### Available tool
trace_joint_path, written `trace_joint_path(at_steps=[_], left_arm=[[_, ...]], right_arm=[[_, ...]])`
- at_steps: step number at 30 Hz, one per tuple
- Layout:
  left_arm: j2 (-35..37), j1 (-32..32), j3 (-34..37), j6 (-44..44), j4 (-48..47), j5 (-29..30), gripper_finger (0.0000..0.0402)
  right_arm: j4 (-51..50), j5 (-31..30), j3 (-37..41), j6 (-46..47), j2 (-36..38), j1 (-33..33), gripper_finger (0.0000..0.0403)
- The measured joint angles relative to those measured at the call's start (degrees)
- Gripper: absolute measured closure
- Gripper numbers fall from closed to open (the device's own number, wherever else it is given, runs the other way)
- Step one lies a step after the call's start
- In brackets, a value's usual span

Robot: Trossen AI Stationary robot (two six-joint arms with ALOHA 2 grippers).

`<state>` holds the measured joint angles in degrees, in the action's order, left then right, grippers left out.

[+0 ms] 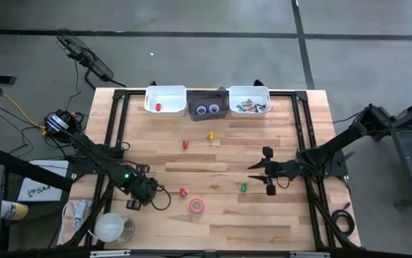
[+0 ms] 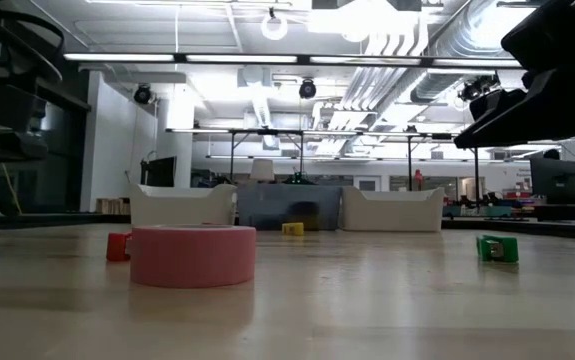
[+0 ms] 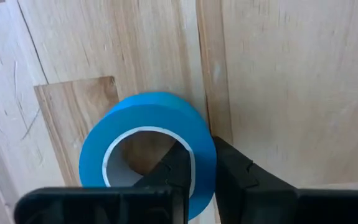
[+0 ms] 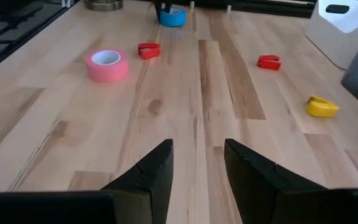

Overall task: Pick and place Stapler, Stapler remover, tape
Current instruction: Put the light blue tape into the black bin

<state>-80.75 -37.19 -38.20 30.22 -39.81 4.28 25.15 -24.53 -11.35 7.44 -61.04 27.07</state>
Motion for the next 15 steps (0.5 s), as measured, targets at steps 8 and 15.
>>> trace_joint_path(at_steps=[8,15], left_arm=[[-0.12,0.51,-0.37,-2.86,0.72,3.84,0.0367],[-0.13,6.84,-2.25,-10.25,1.39,5.07,0.0367]], right_arm=[[-0.02,-2.75,0.00,0.07,0.00,-0.02,0.0267],[-0.08,-3.71,0.00,0.17,0.00,-0.02,0.0267]])
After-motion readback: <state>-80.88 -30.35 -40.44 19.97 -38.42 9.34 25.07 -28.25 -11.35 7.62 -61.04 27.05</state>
